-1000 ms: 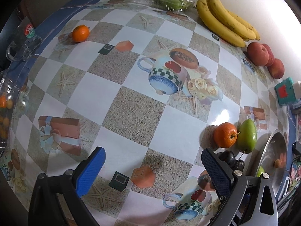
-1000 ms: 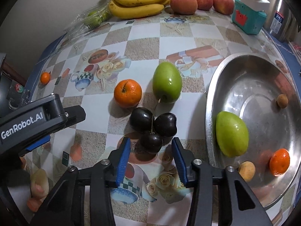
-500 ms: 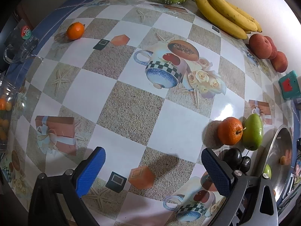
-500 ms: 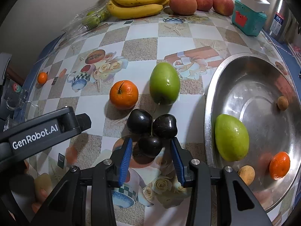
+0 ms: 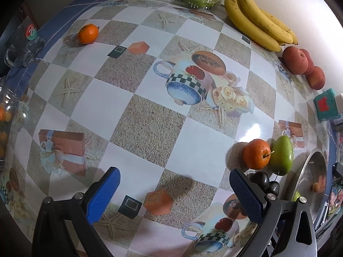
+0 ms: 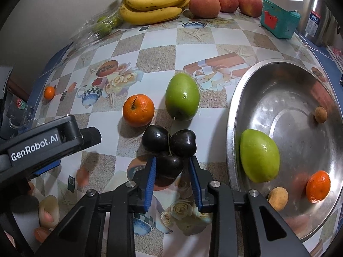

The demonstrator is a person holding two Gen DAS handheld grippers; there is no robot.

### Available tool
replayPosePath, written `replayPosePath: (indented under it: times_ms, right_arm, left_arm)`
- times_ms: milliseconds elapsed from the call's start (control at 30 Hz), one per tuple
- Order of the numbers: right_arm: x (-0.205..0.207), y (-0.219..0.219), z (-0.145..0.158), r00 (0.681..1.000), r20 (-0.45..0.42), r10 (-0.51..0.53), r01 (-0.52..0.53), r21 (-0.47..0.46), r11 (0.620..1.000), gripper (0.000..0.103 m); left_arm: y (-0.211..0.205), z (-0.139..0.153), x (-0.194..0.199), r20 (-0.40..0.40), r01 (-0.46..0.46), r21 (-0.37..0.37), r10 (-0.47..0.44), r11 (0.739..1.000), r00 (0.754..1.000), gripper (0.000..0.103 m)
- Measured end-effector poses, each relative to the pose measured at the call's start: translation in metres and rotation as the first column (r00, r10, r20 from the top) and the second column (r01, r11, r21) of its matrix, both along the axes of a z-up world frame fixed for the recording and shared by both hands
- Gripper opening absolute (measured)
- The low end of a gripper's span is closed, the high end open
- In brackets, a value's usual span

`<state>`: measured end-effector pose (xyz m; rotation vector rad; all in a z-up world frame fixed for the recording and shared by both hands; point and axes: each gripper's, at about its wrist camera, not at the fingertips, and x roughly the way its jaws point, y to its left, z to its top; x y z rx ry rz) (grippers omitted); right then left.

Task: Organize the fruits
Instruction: 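Grasp one black cherry from the cluster with the right tool, then lift the cherry with the right tool while the left tool grasps another black cherry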

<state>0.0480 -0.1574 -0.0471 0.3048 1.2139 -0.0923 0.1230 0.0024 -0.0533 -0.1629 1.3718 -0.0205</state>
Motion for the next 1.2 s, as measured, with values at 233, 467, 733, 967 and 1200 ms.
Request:
replayPosePath:
  times_ms: [233,467,733,967,1200]
  right_arm:
    - [-0.002,-0.002,0.007,1.000,0.019,-0.006,0.005,0.034,0.999,0.027]
    - [-0.006,-0.005,0.024,0.998,0.067,-0.018,0.012,0.087,0.996,0.027]
    - [-0.014,-0.031,0.043,0.988,0.118,-0.101,0.091,0.088,0.992,0.027]
    - [-0.022,-0.066,0.047,0.972,0.124,-0.202,0.186,0.127,0.974,0.027]
    - [-0.027,-0.075,0.052,0.965,0.138,-0.225,0.204,0.152,0.967,0.027]
  left_arm:
    - [0.000,0.004,-0.002,0.004,0.002,-0.014,-0.002,1.000,1.000,0.103]
    - [-0.001,0.006,-0.002,0.006,0.008,-0.038,-0.008,0.999,1.000,0.103]
    - [-0.012,0.008,-0.004,0.006,0.043,-0.098,-0.043,0.994,0.999,0.102]
    - [-0.038,0.007,-0.009,0.010,0.134,-0.214,-0.135,0.968,0.991,0.084]
    - [-0.063,0.004,-0.010,0.027,0.178,-0.301,-0.178,0.937,0.984,0.057]
